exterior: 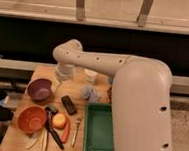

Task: Stack bowls into tray

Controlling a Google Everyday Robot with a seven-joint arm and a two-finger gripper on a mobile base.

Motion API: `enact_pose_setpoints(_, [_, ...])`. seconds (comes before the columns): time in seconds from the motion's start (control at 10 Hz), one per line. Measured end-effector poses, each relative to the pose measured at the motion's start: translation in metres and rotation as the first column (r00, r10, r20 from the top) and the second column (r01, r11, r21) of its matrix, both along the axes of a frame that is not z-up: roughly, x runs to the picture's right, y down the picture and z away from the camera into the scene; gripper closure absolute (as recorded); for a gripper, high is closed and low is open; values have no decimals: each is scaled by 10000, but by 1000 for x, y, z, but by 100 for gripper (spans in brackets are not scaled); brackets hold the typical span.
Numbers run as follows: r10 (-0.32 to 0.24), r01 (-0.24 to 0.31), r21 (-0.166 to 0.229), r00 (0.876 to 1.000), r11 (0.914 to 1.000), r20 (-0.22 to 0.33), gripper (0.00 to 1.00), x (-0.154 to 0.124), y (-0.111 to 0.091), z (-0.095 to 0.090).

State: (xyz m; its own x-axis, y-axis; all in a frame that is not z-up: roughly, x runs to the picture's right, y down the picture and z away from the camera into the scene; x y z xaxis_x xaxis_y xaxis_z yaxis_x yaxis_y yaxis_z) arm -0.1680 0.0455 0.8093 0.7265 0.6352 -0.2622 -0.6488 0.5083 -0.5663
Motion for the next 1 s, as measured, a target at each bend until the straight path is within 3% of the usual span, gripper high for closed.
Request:
enact_pose_setpoints(0.2, [-620,618,54,9948,9981,808,26,-44,14,-11])
enact_pose_setpoints(0.4, [-1146,1142,105,9872,9934,1108,26,-66,30,-20])
enact_pose_setpoints(0.5, [-1544,1552,59,9773,9879,1450,26,-80,44,-29])
enact_pose_setpoints(0.6, [-1806,1825,30,9701,9832,1624,26,-85,51,-35])
enact_pose_setpoints(1.0, [-1817,1834,36,9705,9830,1584,26,-83,51,-33])
